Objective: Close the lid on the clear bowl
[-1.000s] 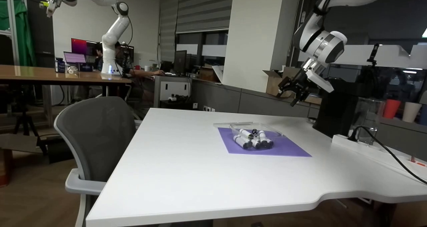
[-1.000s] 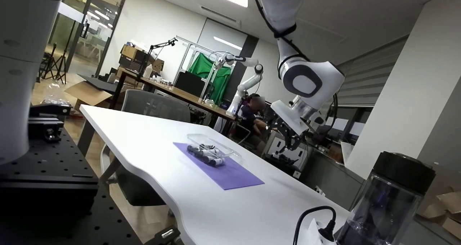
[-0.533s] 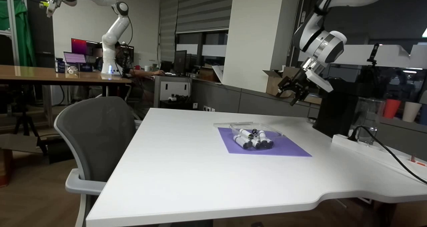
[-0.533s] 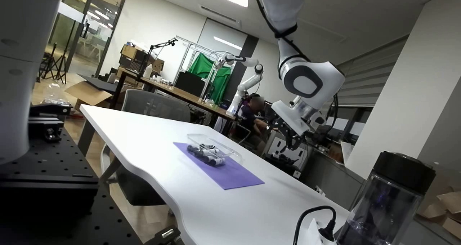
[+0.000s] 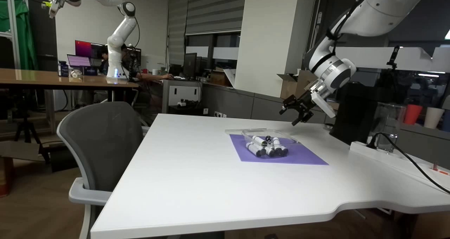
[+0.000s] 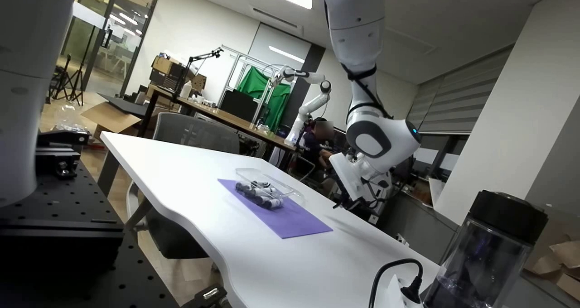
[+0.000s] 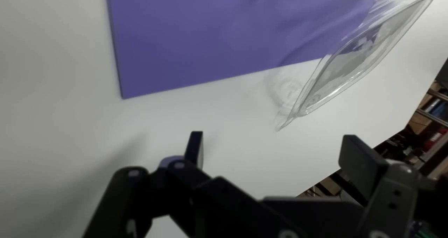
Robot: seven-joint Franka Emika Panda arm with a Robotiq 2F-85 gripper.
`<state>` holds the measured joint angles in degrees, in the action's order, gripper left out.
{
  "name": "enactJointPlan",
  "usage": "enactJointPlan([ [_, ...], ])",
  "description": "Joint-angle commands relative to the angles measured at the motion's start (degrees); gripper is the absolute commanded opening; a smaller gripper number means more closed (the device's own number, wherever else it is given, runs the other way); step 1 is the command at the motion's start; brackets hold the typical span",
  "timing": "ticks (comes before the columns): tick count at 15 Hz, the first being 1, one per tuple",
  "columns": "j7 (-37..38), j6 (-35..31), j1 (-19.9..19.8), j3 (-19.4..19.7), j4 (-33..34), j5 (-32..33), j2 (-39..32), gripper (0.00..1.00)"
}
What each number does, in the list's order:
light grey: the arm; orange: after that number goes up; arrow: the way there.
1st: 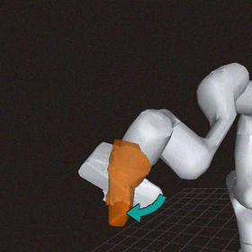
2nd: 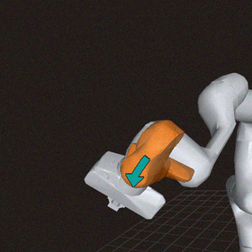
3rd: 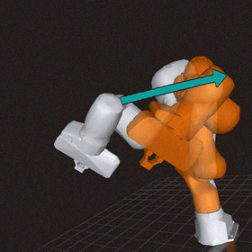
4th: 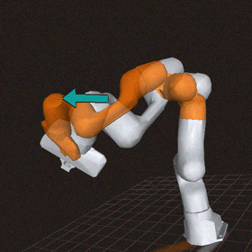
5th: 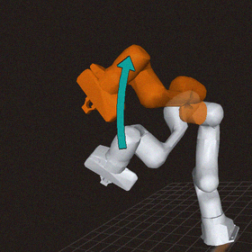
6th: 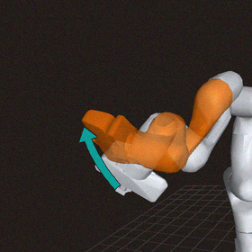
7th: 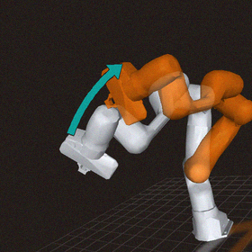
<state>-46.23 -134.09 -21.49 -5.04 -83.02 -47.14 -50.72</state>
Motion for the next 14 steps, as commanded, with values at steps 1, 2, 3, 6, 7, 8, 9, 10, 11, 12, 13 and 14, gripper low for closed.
enactJointPlan([
  [1,2.02,8.13,-1.94,-3.19,9.01,-1.73,-7.41,1.0],
  [2,2.24,10.16,-2.02,-3.48,10.43,-2.16,-8.71,1.0],
  [3,2.68,11.79,-1.9,-3.55,11.77,-2.51,-9.97,1.0],
  [6,3.42,15.74,-1.54,-3.68,14.34,-3.66,-12.93,1.0],
  [7,3.46,17.48,-1.73,-3.98,15.1,-4.24,-13.92,1.0],
  [8,3.7,19.02,-1.84,-4.14,15.68,-4.96,-14.73,1.0],
  [9,3.97,20.19,-1.82,-4.23,16.15,-5.68,-15.46,1.0],
  [10,4.45,21.35,-1.64,-4.08,16.75,-6.4,-16.28,1.0],
  [11,5.13,22.64,-1.49,-3.93,17.53,-7.01,-17.09,1.0],
  [12,5.57,23.53,-1.39,-3.79,18.09,-7.62,-17.73,1.0],
  [13,5.78,23.94,-1.23,-3.65,18.54,-8.4,-18.16,1.0],
  [14,6.11,24.71,-1.23,-3.6,19.28,-9.04,-18.67,1.0],
])
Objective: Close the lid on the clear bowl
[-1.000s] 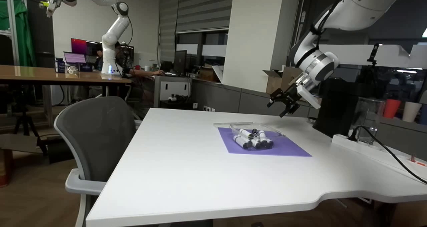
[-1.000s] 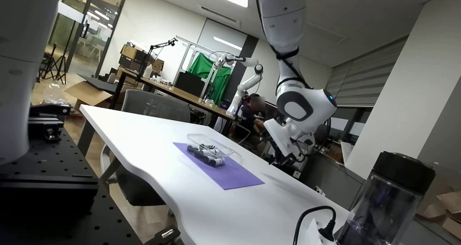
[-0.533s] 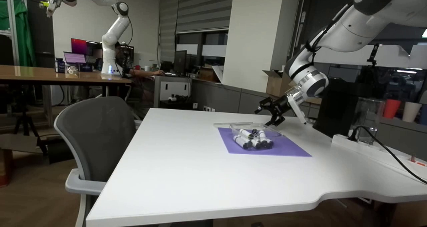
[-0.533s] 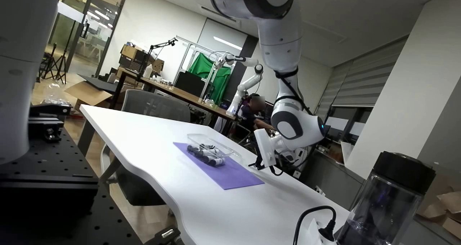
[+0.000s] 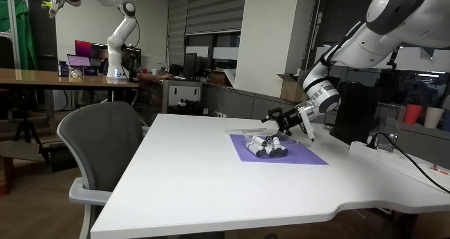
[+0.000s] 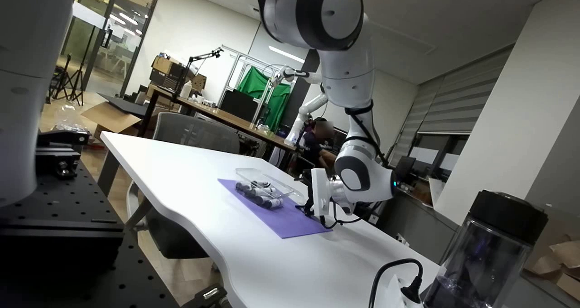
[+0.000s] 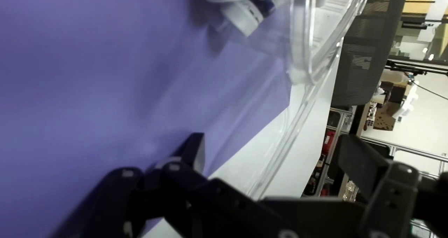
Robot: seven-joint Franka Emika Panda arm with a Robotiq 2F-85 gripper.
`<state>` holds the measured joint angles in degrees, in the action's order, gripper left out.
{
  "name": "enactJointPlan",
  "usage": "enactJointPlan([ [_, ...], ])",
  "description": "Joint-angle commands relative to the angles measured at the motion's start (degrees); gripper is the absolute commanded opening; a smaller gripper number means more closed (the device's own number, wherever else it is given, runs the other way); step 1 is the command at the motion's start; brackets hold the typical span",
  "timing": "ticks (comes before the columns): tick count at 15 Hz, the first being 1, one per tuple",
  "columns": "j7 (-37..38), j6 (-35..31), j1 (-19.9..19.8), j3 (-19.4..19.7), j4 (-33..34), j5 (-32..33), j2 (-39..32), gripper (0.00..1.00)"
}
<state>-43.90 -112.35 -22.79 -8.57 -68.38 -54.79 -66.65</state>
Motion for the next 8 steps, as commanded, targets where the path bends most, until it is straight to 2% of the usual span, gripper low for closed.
enactJointPlan([
  [1,4.15,3.68,0.05,-0.04,5.37,-2.08,-3.12,1.0],
  [8,4.75,7.04,1.28,-1.04,11.55,-7.51,-5.64,1.0],
])
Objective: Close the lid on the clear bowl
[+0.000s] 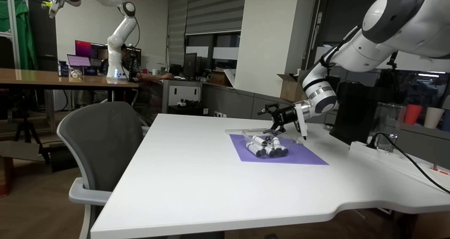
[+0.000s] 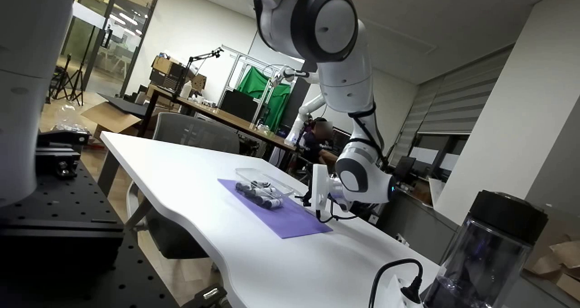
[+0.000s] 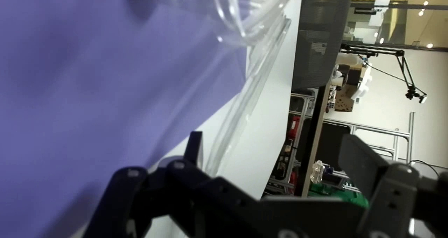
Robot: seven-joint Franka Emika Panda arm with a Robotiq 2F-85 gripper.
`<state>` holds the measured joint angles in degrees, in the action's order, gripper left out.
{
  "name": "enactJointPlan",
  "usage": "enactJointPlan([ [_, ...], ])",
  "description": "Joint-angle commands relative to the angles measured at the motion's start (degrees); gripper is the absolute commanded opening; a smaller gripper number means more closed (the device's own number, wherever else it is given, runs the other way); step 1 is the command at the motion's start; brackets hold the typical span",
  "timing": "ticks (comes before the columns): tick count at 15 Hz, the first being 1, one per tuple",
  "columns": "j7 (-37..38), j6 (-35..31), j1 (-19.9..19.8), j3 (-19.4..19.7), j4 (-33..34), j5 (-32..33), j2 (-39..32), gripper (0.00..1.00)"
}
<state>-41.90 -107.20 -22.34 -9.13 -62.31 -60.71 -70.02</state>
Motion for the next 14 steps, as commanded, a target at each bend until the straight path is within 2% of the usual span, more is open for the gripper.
enactJointPlan([
  [1,3.05,2.6,1.03,-0.73,6.3,-2.08,-2.57,1.0],
  [4,5.44,7.99,0.88,-1.24,8.95,-3.57,-3.71,1.0],
  [9,9.39,22.99,0.08,-2.14,13.94,-5.39,-6.08,1.0],
  [14,12.21,32.84,0.62,-0.98,19.98,-5.59,-6.58,1.0],
])
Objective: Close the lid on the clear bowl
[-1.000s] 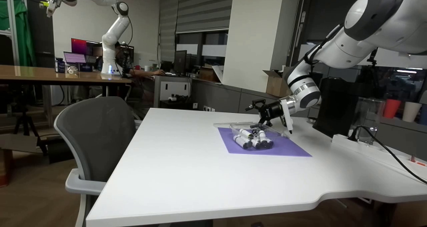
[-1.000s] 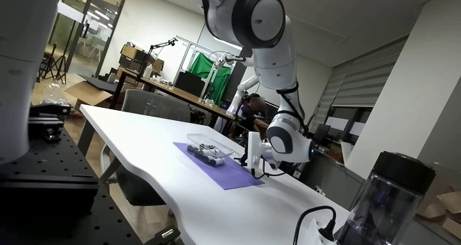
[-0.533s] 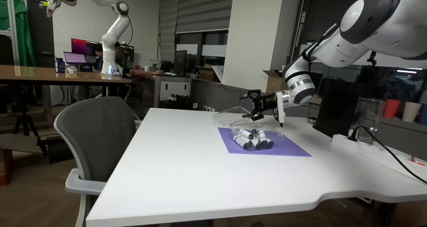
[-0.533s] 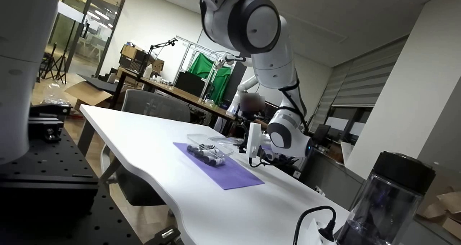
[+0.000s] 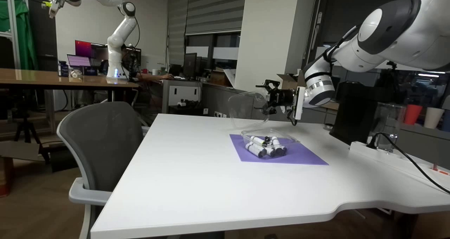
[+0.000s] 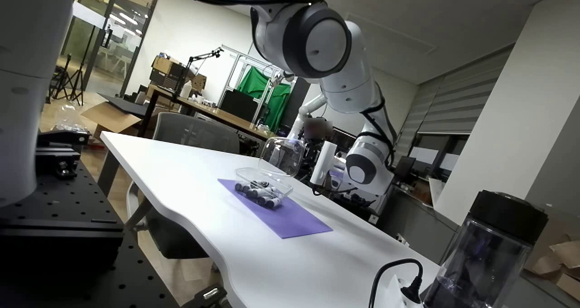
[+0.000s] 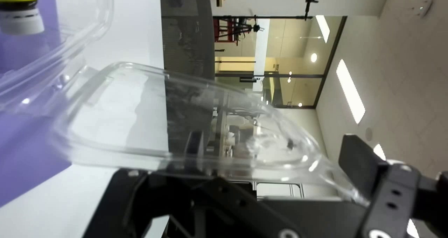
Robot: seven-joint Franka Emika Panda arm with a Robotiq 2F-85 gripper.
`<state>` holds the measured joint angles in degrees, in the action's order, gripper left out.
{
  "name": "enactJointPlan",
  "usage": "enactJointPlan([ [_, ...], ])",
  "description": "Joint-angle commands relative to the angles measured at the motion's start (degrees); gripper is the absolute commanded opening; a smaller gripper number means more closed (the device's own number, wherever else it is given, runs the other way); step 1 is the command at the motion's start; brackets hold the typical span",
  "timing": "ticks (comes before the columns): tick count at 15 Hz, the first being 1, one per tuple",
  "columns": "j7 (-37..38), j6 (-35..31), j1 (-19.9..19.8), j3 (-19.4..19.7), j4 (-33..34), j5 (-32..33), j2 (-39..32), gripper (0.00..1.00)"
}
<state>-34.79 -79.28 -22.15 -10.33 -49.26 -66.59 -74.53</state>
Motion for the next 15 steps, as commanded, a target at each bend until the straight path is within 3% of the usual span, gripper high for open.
enactJointPlan([
  [1,5.9,6.26,0.56,0.43,8.05,0.58,-2.0,1.0],
  [9,16.19,15.73,1.36,1.83,14.73,4.92,-1.15,1.0],
  [12,22.65,18.84,1.5,2.57,14.74,6.76,-0.01,1.0],
  [15,24.36,19.22,2.15,4.92,15.27,10.81,0.59,1.0],
])
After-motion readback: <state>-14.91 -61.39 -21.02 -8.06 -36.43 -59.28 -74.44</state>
